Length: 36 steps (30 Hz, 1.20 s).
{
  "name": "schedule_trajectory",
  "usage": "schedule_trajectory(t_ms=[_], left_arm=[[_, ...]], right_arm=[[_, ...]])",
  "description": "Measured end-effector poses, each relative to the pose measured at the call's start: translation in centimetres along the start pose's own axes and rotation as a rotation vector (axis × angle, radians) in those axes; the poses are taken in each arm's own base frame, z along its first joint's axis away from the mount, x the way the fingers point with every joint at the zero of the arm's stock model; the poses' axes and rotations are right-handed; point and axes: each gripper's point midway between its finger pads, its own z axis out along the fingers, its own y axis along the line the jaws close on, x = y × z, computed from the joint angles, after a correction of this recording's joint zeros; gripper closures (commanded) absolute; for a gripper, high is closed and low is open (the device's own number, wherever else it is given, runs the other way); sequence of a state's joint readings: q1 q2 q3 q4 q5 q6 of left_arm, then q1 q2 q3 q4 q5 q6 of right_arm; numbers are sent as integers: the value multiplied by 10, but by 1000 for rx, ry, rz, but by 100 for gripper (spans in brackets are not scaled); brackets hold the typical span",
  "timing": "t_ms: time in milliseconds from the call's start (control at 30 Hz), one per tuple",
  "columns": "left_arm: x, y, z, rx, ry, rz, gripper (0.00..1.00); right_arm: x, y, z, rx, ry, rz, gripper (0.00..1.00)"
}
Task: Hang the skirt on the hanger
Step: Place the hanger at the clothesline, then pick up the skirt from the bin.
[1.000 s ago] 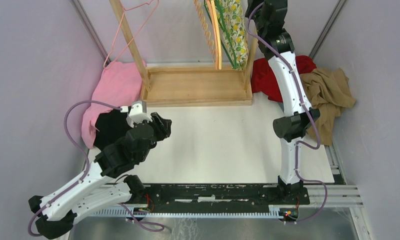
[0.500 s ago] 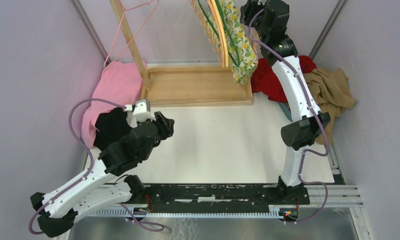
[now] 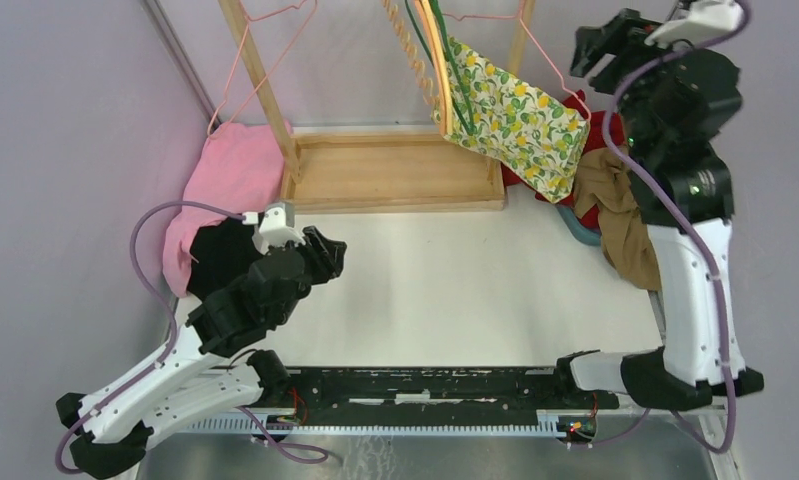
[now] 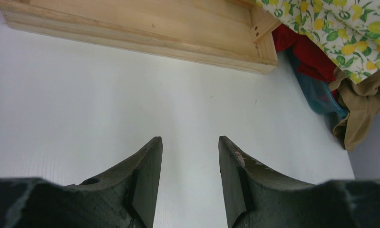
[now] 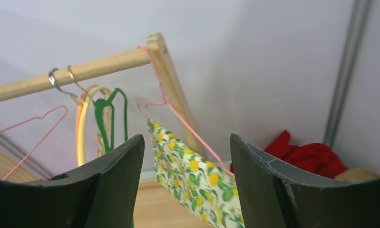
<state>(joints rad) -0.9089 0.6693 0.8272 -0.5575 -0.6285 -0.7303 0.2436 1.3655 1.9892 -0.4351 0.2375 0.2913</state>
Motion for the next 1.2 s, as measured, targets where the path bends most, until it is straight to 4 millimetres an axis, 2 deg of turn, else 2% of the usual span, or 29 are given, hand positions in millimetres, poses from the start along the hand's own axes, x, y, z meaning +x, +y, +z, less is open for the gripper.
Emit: schedule_trajectory(t_ms=[67, 133, 167, 233, 267, 333, 400, 467, 533, 600, 700, 900, 1133, 1200], left_arm=[[4, 1, 0, -2, 17, 10, 44], [9, 2, 2, -8, 36, 23, 28], [12, 2, 2, -8, 49, 30, 27], [19, 1, 3, -5, 78, 42, 25], [22, 0, 4, 1, 90, 45, 16], [26, -3, 4, 13, 108, 47, 0], [29, -3, 3, 24, 119, 48, 1], [33, -3, 2, 33, 133, 50, 1], [38, -2, 3, 37, 144, 53, 1], [45, -1, 4, 42, 159, 63, 1], [56, 1, 7, 49, 186, 84, 1], [71, -2, 10, 80, 222, 87, 1], [82, -2, 16, 79, 245, 96, 1], [82, -2, 16, 80, 244, 95, 1]], right_arm=[[-16, -16, -23, 51, -20, -2, 28], [-19, -35, -36, 114, -9, -12, 28], [-19, -50, -43, 160, 4, -19, 28], [-7, -77, -46, 242, 47, -27, 30], [5, -91, -46, 283, 79, -29, 30], [47, -130, -43, 378, 177, -18, 28], [107, -177, -47, 493, 317, 16, 29], [168, -218, -51, 595, 470, 65, 35], [219, -246, -55, 661, 602, 116, 38], [258, -261, -55, 688, 691, 167, 44], [289, -260, -41, 641, 750, 230, 47], [322, -236, 19, 454, 759, 299, 45], [363, -205, 63, 315, 805, 320, 46], [375, -201, 70, 292, 817, 322, 58]])
